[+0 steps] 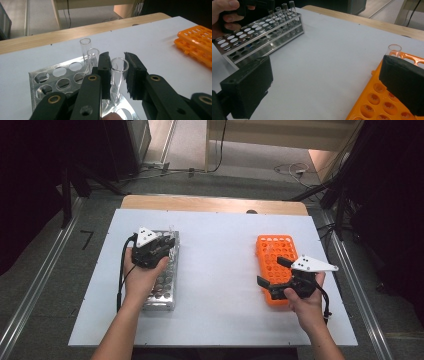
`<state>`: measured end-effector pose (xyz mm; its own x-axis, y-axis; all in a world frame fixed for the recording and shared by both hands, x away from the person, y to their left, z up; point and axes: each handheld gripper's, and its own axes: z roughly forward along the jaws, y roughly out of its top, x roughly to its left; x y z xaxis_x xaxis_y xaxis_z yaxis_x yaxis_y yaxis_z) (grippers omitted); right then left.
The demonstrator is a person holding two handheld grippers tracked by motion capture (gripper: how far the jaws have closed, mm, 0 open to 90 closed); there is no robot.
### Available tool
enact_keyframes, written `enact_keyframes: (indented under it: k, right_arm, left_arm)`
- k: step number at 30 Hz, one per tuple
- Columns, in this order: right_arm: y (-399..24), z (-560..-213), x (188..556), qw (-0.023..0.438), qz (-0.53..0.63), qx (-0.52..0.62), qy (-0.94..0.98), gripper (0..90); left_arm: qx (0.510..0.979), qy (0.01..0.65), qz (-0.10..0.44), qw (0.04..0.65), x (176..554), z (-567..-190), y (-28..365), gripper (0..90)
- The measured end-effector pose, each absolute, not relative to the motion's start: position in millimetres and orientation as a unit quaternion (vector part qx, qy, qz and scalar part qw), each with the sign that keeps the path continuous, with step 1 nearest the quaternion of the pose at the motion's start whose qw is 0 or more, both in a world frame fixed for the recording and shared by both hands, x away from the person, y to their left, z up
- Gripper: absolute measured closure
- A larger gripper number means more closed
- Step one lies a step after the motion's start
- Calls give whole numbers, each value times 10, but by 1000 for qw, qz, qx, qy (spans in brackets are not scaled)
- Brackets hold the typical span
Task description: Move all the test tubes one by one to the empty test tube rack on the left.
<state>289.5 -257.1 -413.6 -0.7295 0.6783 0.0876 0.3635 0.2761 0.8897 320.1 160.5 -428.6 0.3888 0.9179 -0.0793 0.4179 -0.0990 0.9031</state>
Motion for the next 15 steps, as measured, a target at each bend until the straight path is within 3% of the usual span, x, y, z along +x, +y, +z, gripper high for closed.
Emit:
enact_keyframes:
  k: [15]
  right_arm:
    - [-2573,-4148,2903,157,499,334,784,0]
  left_arm:
    - [723,477,257,428,3237,-4331,1543,741]
